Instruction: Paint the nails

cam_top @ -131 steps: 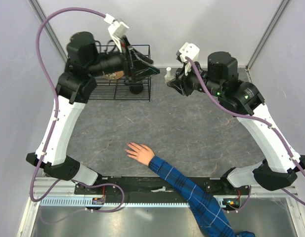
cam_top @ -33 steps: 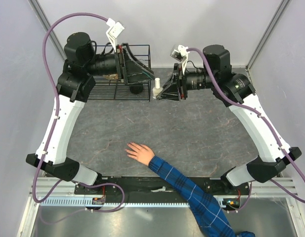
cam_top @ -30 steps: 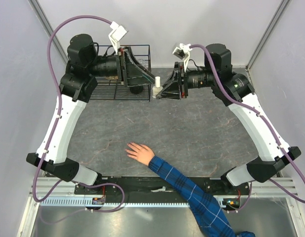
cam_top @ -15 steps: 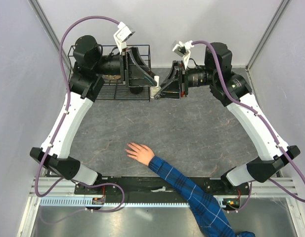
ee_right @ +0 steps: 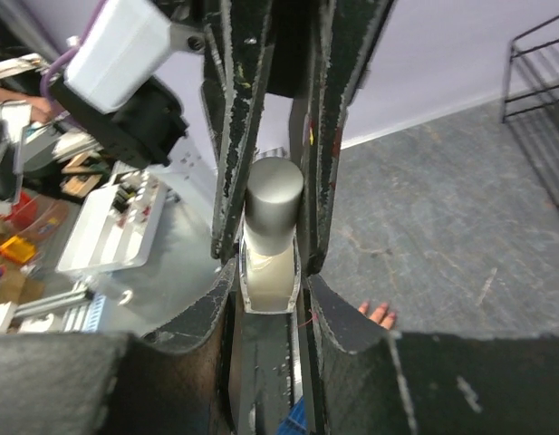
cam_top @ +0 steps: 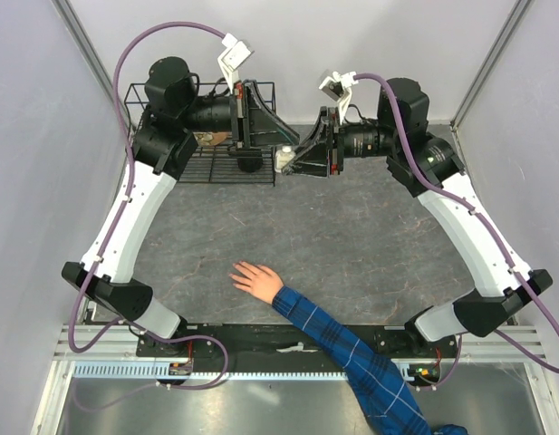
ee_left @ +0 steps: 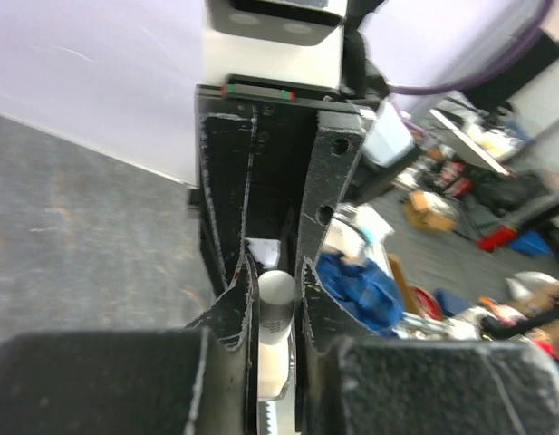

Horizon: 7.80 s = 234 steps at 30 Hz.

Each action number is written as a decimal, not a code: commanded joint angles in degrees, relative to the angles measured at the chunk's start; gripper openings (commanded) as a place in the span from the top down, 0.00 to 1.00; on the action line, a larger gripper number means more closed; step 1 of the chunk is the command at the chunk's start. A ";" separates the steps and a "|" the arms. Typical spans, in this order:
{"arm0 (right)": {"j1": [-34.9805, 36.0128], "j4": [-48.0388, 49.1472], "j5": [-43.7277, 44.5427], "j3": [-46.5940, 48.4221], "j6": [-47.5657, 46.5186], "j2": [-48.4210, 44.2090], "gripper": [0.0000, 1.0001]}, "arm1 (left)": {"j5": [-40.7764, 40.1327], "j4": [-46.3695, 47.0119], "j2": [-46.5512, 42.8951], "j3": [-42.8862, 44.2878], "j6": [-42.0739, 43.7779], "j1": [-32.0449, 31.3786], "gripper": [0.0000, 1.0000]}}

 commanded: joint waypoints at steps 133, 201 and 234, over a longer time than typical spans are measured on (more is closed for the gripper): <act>10.37 -28.15 31.41 9.66 -28.01 3.53 1.00 | -28.17 -59.73 8.78 27.97 29.64 -4.74 0.60; 10.55 -28.41 35.19 10.27 -26.86 4.50 1.00 | -34.67 -60.61 6.94 28.67 28.14 -4.04 0.98; 10.64 -28.06 32.99 9.83 -27.30 4.67 1.00 | -34.41 -57.80 5.62 28.94 27.18 -2.10 0.98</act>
